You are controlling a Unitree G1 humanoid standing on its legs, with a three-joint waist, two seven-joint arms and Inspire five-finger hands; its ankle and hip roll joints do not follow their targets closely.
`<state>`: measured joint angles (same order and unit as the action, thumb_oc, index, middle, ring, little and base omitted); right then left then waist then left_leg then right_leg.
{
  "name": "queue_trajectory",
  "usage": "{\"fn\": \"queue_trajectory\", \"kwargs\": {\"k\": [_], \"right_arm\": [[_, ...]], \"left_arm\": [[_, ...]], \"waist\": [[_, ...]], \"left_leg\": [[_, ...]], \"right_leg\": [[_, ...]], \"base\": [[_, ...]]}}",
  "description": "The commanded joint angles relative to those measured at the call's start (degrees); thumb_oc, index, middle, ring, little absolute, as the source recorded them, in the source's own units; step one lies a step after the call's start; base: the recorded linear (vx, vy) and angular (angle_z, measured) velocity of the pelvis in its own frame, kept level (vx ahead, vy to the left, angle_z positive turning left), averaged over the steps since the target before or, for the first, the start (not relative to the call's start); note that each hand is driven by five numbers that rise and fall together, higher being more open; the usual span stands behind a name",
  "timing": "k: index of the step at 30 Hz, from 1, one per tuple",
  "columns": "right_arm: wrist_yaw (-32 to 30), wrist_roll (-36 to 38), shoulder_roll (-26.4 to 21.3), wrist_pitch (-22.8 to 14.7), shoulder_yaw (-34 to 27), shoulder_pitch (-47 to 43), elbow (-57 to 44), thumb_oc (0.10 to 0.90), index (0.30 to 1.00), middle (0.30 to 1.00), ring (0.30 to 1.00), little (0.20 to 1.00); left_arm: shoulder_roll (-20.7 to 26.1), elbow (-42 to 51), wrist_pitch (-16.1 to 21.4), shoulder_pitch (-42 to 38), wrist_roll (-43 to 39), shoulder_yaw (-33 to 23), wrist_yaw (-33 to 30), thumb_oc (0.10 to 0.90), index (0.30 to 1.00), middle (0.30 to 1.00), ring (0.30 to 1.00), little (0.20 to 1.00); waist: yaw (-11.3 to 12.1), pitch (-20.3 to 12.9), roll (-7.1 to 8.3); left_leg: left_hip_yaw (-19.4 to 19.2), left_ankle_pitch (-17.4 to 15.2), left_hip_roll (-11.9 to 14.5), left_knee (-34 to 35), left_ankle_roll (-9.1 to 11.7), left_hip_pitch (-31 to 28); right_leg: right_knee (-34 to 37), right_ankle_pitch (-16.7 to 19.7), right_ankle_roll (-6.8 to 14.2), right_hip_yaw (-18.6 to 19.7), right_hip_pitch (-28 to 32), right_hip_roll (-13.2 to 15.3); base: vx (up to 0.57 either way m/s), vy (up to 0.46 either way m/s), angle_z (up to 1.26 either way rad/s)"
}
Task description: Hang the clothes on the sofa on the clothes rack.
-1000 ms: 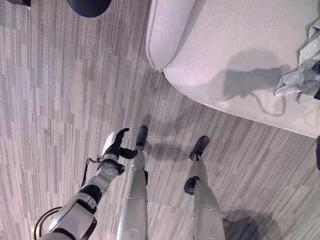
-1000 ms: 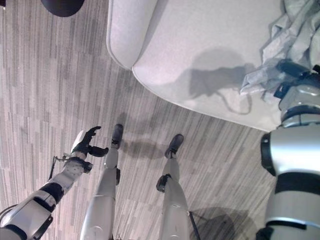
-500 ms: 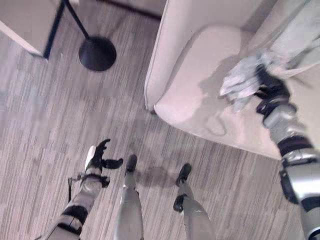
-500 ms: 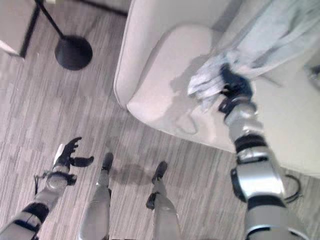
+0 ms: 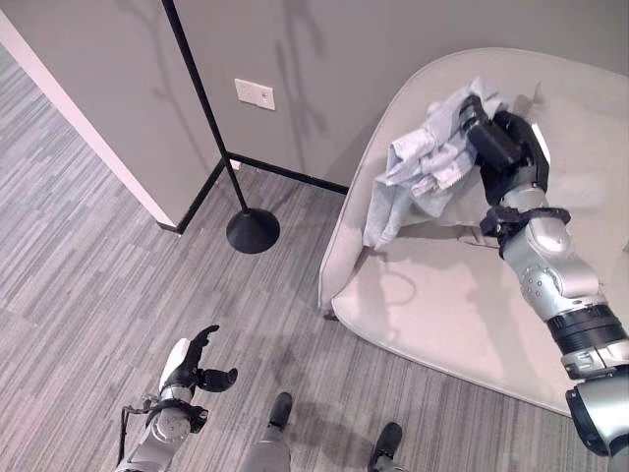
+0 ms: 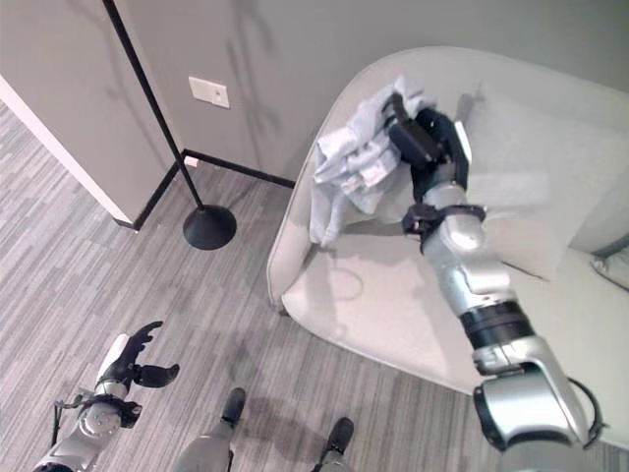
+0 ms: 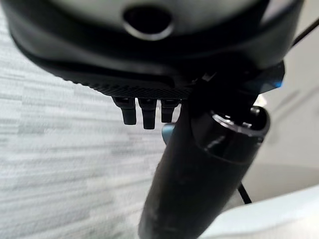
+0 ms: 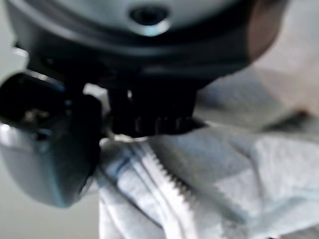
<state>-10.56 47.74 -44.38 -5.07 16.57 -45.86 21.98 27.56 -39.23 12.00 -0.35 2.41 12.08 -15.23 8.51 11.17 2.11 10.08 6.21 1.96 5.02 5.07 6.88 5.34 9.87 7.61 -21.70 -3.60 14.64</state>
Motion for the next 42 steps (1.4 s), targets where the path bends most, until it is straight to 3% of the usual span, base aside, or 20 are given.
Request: {"fn": "queue_trajectory", "kwargs": {"k": [1,11,19,29,30,36,42], "right_arm": [[-2.2,-0.8,-3.7,-9.4,-0.3,-10.7,0.2,0.4,0.3,0.3,0.3,0.3],[-6.3,-1.8,-4.3,-11.8,3.3,-17.1,-6.2,0.4,0.3,0.3,0.3,0.3],[-7.1,0.0,-4.3,-13.8,7.8,-21.3,-8.4,0.4,0.3,0.3,0.3,0.3],[-6.4,2.0,-1.6,-14.6,12.6,-22.7,-12.2,0.4,0.3,0.3,0.3,0.3],[-6.4,2.2,0.4,-14.7,14.2,-23.5,-12.5,0.4,0.3,0.3,0.3,0.3],[-6.4,2.8,7.4,-15.2,17.7,-26.7,-10.8,0.4,0.3,0.3,0.3,0.3],[-6.0,5.1,13.2,-17.3,18.9,-27.6,-11.3,0.4,0.3,0.3,0.3,0.3]], "left_arm": [[2.6,1.3,2.1,-0.1,1.0,2.7,-2.2,0.8,0.9,0.9,0.9,0.9],[1.1,11.5,3.1,1.3,0.4,-2.4,-9.3,0.8,0.9,0.9,0.9,0.9],[-0.1,16.1,5.3,-2.4,-2.1,-2.3,-13.8,0.8,0.9,0.9,0.9,0.9],[-3.7,20.1,5.4,-12.1,-1.6,6.3,-14.7,0.8,0.9,0.9,0.9,0.9],[-6.0,20.7,5.3,-17.8,-1.3,10.5,-15.1,0.8,0.9,0.9,0.9,0.9],[-12.3,17.2,5.7,-30.0,-4.4,18.6,-15.0,0.8,0.9,0.9,0.9,0.9],[-18.6,12.4,6.1,-37.8,-6.3,22.3,-16.7,0.8,0.9,0.9,0.9,0.9]], "waist": [[1.1,-11.3,2.27],[0.5,-14.9,4.13],[-1.0,-16.4,5.14],[-3.1,-16.9,5.52],[-4.0,-17.1,5.6],[-6.4,-17.3,5.58],[-8.1,-17.1,5.53]], "left_leg": [[-2.0,-7.6,0.0,0.0,0.0,-0.9],[-3.8,-9.6,-1.2,0.0,-1.0,-6.5],[-5.7,-10.5,-1.4,0.0,-1.1,-9.0],[-7.1,-11.1,-1.4,0.0,-1.2,-10.5],[-7.5,-11.3,-1.5,0.0,-1.3,-10.9],[-8.4,-11.8,-1.9,0.0,-1.4,-11.4],[-9.0,-12.0,-2.1,0.0,-1.6,-11.7]], "right_leg": [[-0.9,-4.4,5.8,-1.4,4.7,5.3],[-1.5,-3.7,6.5,-0.5,8.1,7.0],[-1.5,-3.4,6.6,1.1,9.0,7.3],[-1.7,-3.3,6.6,2.8,9.0,7.5],[-1.7,-3.2,6.6,3.5,8.8,7.7],[-1.8,-2.7,6.7,5.2,8.2,8.0],[-1.9,-2.5,6.7,6.4,7.7,8.1]], "base": [[0.0,0.053,-0.02],[0.01,0.039,-0.04],[0.01,0.0,-0.17],[0.0,-0.01,-0.11],[0.0,-0.007,-0.1],[0.01,-0.007,-0.09],[0.01,-0.006,-0.1]]}}
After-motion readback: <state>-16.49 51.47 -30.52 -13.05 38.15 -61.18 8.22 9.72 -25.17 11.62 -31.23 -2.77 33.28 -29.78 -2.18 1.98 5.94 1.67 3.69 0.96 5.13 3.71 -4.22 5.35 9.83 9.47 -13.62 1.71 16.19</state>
